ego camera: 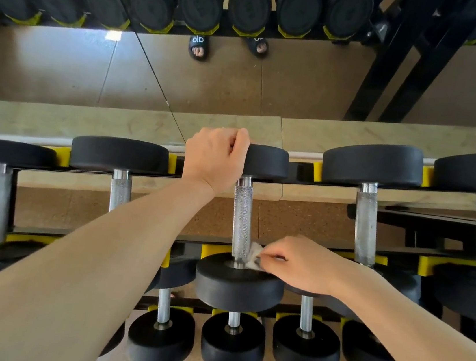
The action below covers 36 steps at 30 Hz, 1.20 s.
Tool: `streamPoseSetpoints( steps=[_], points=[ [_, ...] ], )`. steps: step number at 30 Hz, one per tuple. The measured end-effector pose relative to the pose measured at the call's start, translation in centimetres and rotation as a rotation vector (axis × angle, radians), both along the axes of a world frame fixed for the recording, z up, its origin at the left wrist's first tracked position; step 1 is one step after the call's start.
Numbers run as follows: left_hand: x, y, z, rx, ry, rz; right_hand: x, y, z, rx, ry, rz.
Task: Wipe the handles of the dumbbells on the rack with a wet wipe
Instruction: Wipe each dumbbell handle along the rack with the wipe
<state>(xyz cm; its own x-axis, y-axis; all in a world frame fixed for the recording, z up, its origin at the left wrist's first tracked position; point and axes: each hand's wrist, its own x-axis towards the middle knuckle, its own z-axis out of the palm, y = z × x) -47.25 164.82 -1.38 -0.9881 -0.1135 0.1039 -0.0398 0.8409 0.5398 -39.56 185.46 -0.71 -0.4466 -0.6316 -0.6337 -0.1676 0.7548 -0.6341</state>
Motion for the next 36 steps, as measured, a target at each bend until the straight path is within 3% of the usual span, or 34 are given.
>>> streamPoseSetpoints(
  steps=[4, 9, 17, 21, 24, 29, 33, 36],
  points=[
    [0.0, 0.0, 0.0, -0.016, -0.009, 0.01, -0.5, -0.3, -1.1, 0.039, -0.062, -0.074],
    [0.0, 0.0, 0.0, -0.006, -0.011, 0.005, -0.3, -1.3, -1.5, 0.163, -0.053, 0.069],
    [0.0, 0.1, 0.0, -0.018, 0.003, -0.003, -0.1, -1.1, -2.1, 0.037, 0.045, -0.163],
    [0.0, 0.0, -0.1, -0.009, 0.008, 0.006, -0.3, -2.2, -2.4, 0.092, -0.056, -0.327],
    [0.1, 0.1, -0.2, -0.015, 0.004, 0.008, -0.2, -2.8, -1.9, 0.097, -0.07, -0.223],
    [0.1, 0.1, -0.1, 0.002, -0.007, 0.019, -0.5, -2.1, 0.4, 0.09, -0.198, -0.24],
    [0.2, 0.2, 0.2, -0.011, -0.014, 0.013, 0.1, -3.0, 2.6, -0.002, -0.149, -0.139],
    [0.1, 0.1, 0.1, -0.018, -0.014, 0.017, 0.4, -4.8, 2.7, -0.021, 0.067, -0.083]
  ],
)
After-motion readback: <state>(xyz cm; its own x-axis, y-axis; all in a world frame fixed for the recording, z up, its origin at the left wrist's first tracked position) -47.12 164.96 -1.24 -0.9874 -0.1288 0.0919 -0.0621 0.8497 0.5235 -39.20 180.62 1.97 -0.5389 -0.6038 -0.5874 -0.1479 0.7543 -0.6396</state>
